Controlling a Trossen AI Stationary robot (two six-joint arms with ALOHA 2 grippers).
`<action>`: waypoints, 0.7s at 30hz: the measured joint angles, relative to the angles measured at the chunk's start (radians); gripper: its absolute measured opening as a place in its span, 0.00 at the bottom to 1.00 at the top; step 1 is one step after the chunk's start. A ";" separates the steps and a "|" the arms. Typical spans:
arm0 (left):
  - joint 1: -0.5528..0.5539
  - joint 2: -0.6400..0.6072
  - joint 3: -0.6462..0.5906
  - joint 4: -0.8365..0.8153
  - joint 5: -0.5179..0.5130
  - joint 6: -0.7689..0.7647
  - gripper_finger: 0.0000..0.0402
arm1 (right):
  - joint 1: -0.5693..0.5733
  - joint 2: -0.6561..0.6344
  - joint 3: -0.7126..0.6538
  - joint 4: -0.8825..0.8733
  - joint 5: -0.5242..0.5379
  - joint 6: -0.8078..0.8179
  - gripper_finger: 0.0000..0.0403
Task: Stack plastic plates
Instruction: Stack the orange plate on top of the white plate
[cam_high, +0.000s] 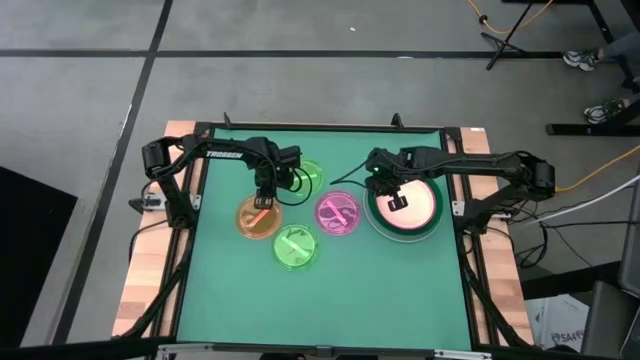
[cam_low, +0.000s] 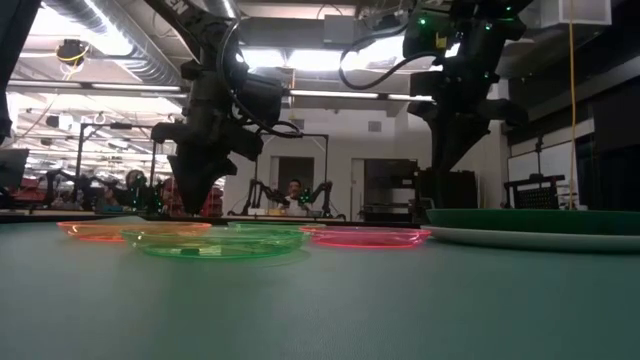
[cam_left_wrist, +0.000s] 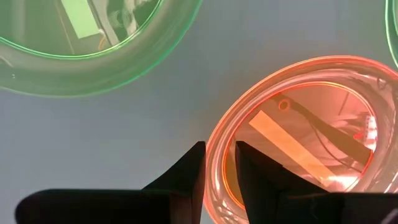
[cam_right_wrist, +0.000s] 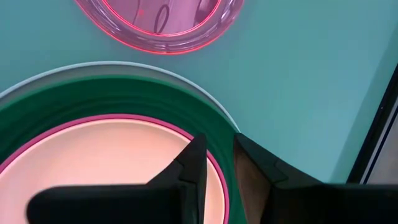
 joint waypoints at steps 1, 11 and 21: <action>0.000 0.000 0.000 0.000 0.000 0.000 0.20 | 0.000 0.000 0.000 0.000 0.000 0.000 0.17; -0.003 0.000 0.000 0.017 0.003 0.000 0.20 | 0.000 0.000 0.000 0.000 0.000 -0.003 0.17; -0.004 0.000 0.000 0.025 0.039 0.008 0.20 | 0.000 0.000 0.000 0.000 0.000 -0.003 0.17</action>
